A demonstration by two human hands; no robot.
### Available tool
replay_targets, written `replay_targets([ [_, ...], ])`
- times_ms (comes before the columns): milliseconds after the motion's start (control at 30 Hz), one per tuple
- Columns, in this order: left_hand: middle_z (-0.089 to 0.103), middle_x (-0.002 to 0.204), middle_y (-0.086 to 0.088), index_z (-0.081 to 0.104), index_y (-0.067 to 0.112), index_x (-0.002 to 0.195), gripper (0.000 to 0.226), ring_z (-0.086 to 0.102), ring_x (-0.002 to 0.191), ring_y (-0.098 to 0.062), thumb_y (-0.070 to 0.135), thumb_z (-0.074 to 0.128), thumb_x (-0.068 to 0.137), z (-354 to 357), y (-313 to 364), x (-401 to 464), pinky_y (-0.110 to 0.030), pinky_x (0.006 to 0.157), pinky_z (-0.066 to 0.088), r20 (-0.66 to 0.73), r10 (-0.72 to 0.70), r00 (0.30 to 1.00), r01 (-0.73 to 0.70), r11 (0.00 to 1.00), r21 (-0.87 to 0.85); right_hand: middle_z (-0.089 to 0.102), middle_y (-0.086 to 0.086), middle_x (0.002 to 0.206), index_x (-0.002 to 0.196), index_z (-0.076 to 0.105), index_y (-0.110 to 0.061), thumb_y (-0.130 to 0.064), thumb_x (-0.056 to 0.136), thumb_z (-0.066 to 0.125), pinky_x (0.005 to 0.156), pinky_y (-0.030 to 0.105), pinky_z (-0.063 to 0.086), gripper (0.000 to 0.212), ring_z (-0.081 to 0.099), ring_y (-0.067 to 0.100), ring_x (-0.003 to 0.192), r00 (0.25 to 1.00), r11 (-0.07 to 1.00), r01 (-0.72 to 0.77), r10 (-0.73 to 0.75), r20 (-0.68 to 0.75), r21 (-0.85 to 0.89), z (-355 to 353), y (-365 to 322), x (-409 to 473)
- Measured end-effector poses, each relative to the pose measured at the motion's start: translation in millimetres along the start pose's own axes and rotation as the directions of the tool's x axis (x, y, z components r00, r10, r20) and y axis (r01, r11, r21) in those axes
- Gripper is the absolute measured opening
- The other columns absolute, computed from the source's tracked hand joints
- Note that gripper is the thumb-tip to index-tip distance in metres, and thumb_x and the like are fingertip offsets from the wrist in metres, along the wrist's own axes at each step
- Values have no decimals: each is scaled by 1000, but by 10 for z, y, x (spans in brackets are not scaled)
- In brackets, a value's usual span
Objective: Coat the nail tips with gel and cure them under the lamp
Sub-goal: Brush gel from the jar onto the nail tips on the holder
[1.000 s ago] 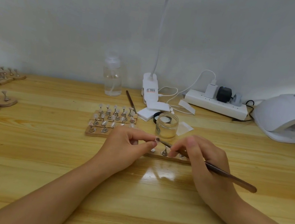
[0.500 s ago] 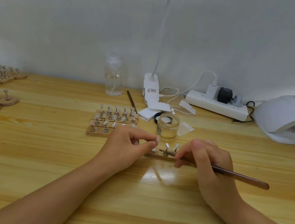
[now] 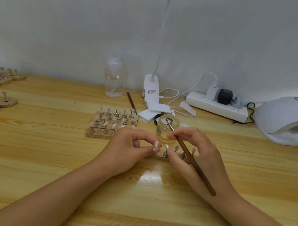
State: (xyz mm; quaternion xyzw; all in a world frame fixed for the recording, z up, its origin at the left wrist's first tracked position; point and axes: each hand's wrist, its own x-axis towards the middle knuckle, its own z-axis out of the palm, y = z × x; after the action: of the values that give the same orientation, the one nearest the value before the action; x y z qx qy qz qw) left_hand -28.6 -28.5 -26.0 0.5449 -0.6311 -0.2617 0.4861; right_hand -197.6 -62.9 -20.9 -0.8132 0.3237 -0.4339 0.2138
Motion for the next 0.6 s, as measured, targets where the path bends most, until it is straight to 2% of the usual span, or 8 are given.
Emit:
replay_targets([
  [100,54,47,24,69,21,73,14,27,35,-3,8,71,76,0,0,3,-7,41,22,10,-1,1000,1,1000,30,64,-16,96,92,49,-40,-11,71,73,87,46,46,44,57,0,100,1000,999,12,-11,21,-30,10,26,3],
  [167,45,37,22,69,20,75,10,27,33,-3,10,70,77,1,-4,0,-8,39,20,8,-10,1000,10,998,58,65,-15,95,92,47,-42,-16,71,72,93,38,40,42,56,-3,98,999,996,34,-31,35,-77,18,44,2],
  [233,42,35,20,68,24,75,11,28,34,-4,13,71,76,1,2,-1,-9,39,20,8,-20,1000,19,997,74,65,-16,94,93,46,-42,-22,69,68,92,27,35,38,54,-5,96,998,993,48,-44,40,-108,25,57,4],
  [333,54,46,25,66,28,76,18,29,36,-4,12,73,74,10,15,-5,-7,40,22,-2,-27,1000,27,997,66,65,-16,94,93,46,-42,-27,68,65,91,22,33,35,54,-6,95,998,991,44,-39,47,-126,37,67,8],
  [433,64,64,18,63,34,81,26,30,38,-5,13,74,72,21,0,-7,-9,42,25,-41,-25,999,28,997,70,65,-17,93,94,48,-39,-29,69,64,90,24,34,32,55,-5,95,998,991,49,-44,41,-126,46,84,10],
  [600,62,67,28,59,38,82,30,31,37,-5,13,73,72,34,5,-12,-11,42,26,-51,-16,999,21,995,99,64,-19,93,95,49,-39,-26,71,68,90,29,37,33,55,-5,95,997,989,68,-63,46,-130,50,104,10],
])
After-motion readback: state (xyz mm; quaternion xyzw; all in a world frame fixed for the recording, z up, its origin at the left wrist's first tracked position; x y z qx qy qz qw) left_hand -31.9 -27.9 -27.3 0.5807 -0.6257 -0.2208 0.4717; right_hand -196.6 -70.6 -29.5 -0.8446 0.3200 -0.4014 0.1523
